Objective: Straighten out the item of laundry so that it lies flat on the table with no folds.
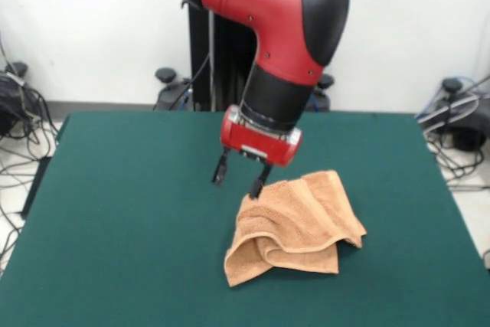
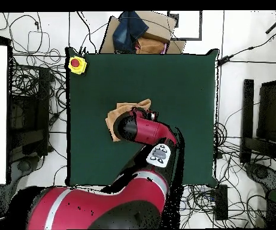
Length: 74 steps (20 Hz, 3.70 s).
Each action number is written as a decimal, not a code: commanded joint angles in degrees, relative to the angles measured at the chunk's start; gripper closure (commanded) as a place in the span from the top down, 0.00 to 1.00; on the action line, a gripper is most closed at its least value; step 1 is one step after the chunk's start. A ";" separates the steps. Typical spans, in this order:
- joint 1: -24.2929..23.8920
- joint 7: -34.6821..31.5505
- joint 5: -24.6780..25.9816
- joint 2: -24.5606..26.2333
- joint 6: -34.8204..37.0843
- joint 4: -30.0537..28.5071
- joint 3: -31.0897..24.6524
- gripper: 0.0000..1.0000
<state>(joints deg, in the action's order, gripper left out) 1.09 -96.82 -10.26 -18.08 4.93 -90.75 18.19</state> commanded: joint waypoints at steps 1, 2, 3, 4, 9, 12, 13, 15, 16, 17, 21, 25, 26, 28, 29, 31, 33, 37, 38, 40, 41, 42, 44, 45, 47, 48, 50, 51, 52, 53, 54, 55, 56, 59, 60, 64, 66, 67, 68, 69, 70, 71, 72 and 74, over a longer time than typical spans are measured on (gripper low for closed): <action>3.84 -12.08 -2.70 -0.28 8.51 -1.34 1.23 1.00; 4.79 -12.98 -3.79 1.06 8.37 0.57 1.65 1.00; 5.06 -13.47 -4.59 2.10 8.22 2.41 1.52 1.00; 5.20 -13.79 -5.30 3.03 7.96 3.79 1.34 1.00; 2.91 -11.86 -5.23 5.27 3.95 5.49 -0.77 1.00; 2.40 -11.43 -4.68 5.97 1.90 5.34 -1.78 1.00; 2.09 -11.22 -4.44 6.53 1.11 5.79 -2.29 1.00; 1.56 -10.82 -3.74 7.57 -0.55 6.35 -2.89 1.00; 1.15 -10.62 -3.44 8.04 -1.20 6.61 -3.16 1.00; 1.06 -10.59 -3.31 8.46 -1.65 6.77 -3.18 1.00; 0.76 -10.42 -3.36 10.12 -2.80 8.24 -3.10 1.00; 1.39 -11.55 -5.63 11.59 -2.32 11.01 -4.58 1.00; -0.12 -11.30 -5.24 10.98 -2.64 10.93 -7.53 1.00; -4.62 -9.97 -2.64 9.18 -4.22 9.15 -15.36 1.00; -6.47 -9.47 -1.48 8.55 -4.82 8.20 -18.46 1.00; -10.53 -8.20 1.31 7.80 -6.27 6.25 -24.73 1.00; -16.10 -6.24 5.63 7.73 -7.77 3.92 -32.32 1.00; -19.56 -5.63 10.01 8.21 -8.47 2.72 -37.11 1.00; -19.77 -5.85 10.85 8.19 -8.67 2.54 -37.34 1.00; -20.01 -6.13 12.19 8.23 -8.72 2.52 -37.50 1.00; -19.99 -6.34 12.66 8.27 -8.70 2.58 -37.36 1.00; -19.68 -6.73 12.88 8.08 -8.66 2.50 -36.87 1.00; -18.90 -7.31 12.95 7.55 -8.11 2.32 -35.46 1.00; -18.14 -7.70 12.69 7.16 -7.60 2.14 -34.14 1.00; -17.70 -8.21 12.53 6.08 -6.65 0.81 -32.56 1.00; -17.58 -8.44 12.43 5.49 -6.09 0.09 -31.90 1.00; -16.64 -8.84 12.05 4.28 -5.06 -1.12 -29.88 1.00; -16.39 -8.99 11.94 3.68 -4.82 -1.83 -29.32 1.00; -16.13 -9.13 11.83 3.09 -4.58 -2.55 -28.76 1.00; -16.25 -9.11 11.88 2.78 -4.49 -3.13 -28.70 1.00; -16.10 -9.10 11.74 2.43 -4.29 -3.51 -28.45 1.00; -15.48 -9.18 11.37 2.34 -4.15 -3.45 -27.49 1.00; -13.82 -9.75 10.39 1.90 -3.80 -3.42 -25.27 1.00; 0.54 -12.50 3.93 3.21 3.19 0.88 -5.34 1.00; 4.31 -13.69 2.34 4.23 5.77 1.68 0.00 1.00; 12.02 -16.96 -2.83 10.43 9.88 4.50 11.15 1.00; 13.36 -17.89 -4.74 12.88 10.06 6.03 13.08 1.00; 14.18 -18.41 -5.75 13.92 10.09 6.95 13.99 1.00; 14.99 -18.93 -6.75 14.95 10.11 7.86 14.90 1.00; 15.88 -19.33 -7.62 15.78 10.49 8.75 16.15 1.00; 16.38 -19.16 -7.77 15.42 10.83 8.57 16.20 1.00; 16.43 -19.05 -8.38 15.38 11.01 8.59 15.89 1.00; 17.60 -20.47 -9.93 16.52 12.67 9.28 17.28 1.00; 18.10 -23.31 -13.22 18.28 15.76 10.86 18.22 1.00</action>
<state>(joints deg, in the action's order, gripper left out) 18.32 -97.19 -15.10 -6.33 12.66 -85.54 27.97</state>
